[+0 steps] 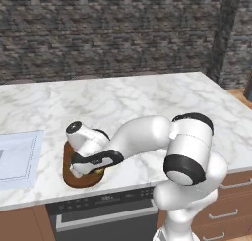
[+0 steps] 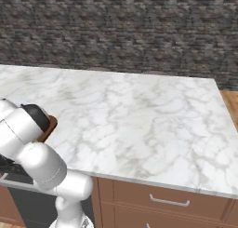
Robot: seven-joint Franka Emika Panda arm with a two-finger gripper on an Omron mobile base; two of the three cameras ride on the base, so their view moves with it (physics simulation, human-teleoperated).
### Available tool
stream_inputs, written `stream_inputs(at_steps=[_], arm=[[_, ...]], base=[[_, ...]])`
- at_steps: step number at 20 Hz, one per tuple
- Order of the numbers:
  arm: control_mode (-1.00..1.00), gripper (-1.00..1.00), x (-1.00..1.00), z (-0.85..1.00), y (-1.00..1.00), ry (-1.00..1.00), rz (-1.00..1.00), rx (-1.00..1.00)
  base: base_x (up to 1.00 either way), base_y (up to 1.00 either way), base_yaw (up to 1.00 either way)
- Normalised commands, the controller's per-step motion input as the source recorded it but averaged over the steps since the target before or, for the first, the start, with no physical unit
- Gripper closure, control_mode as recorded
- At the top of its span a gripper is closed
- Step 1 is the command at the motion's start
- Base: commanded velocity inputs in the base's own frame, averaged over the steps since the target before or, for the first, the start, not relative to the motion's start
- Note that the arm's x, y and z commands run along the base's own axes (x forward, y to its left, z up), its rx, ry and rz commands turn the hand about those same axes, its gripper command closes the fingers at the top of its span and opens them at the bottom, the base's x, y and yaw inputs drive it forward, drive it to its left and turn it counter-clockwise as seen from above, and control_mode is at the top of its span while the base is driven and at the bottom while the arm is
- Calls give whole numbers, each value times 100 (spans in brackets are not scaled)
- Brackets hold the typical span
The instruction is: Pick up the sponge from the counter and clean the cutting board by briefly scrubbing or pressing down on the cutting board. Once finished, release the sponge.
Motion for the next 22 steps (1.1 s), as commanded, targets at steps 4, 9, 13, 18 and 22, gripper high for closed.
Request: stream_inputs(at_steps=[4, 9, 13, 18, 22], arm=[[-100, 100, 21, -24, 0, 14, 32, 5], [-100, 100, 1, -35, 2, 16, 24, 0], [-100, 100, 1, -33, -5, 4, 26, 0], [-100, 100, 0, -29, -13, 3, 22, 3], [-100, 100, -13, -14, -21, 0, 21, 0]], base=[[0, 0, 0], [0, 0, 0], [0, 0, 0], [0, 0, 0], [0, 0, 0]])
